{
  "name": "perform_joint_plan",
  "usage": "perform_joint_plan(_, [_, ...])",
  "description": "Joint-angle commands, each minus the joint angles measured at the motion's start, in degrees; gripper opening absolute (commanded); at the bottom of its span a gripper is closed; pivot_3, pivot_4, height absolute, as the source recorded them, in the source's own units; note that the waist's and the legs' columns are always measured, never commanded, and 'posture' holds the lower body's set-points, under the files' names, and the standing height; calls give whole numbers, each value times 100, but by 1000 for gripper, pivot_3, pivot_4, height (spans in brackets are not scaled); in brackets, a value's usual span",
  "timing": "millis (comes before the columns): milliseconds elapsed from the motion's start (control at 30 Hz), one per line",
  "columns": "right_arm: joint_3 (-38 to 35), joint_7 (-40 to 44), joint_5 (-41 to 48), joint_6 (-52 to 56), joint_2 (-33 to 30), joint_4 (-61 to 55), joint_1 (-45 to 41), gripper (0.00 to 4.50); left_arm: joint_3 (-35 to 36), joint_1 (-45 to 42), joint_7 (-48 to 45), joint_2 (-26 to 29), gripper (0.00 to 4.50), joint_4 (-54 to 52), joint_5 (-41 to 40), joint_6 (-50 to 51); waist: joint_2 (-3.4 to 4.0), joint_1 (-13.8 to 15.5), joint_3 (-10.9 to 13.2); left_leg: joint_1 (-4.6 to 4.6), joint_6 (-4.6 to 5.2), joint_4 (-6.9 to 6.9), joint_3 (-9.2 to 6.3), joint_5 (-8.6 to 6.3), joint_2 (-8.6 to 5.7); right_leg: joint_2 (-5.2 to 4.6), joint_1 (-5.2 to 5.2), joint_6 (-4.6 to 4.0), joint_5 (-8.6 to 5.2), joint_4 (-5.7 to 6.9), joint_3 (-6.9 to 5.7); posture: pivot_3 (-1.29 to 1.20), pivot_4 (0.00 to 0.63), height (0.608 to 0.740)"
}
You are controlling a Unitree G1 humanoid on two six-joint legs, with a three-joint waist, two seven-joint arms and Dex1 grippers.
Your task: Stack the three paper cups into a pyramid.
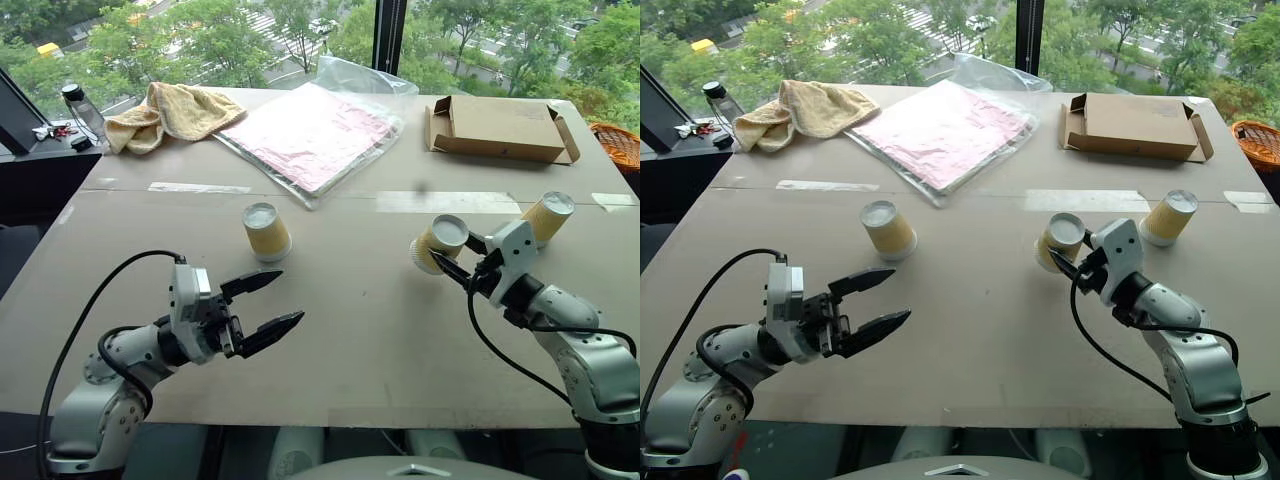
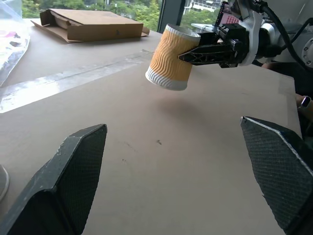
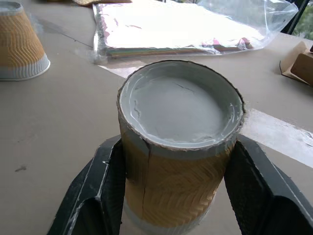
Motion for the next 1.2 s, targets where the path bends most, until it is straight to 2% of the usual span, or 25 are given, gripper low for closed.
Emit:
perform_joint_plan(33, [284,143,11,124,-9,-137,-384,2090,263,175,-214,-1,4500,3,-22,-302,-1,2,0,0,0,-2,-1,0,0,0,0,0,0,0,0,0,150,740])
perform_joint_plan(267, [1023,658,-90,128,10,180,-1130,2090,596,601,-549,106,4500,78,-341,-193,-2,3,2,-1,0,-5,-4,0,2,0,-3,-1,0,0,-4,0,150,740])
perform_joint_plan(500, [1370,808,-296,83,131,550,-1481,2090,749,802,-700,73,4500,106,-416,-201,-3,-4,1,-1,0,-2,-3,0,1,-1,-3,-1,0,0,-5,0,150,740])
perform_joint_plan(900, [1062,829,-538,-24,-132,885,-1143,2090,752,896,-800,7,4500,106,-424,-207,-4,1,2,-2,0,-5,-2,0,2,-1,-6,-1,0,0,-6,0,150,740])
perform_joint_plan(1200, [1519,747,-732,-44,496,1134,-1601,2090,693,786,-820,19,4500,169,-443,-153,-5,-91,3,-2,0,-6,-2,0,7,3,-9,-1,0,2,-6,0,150,740])
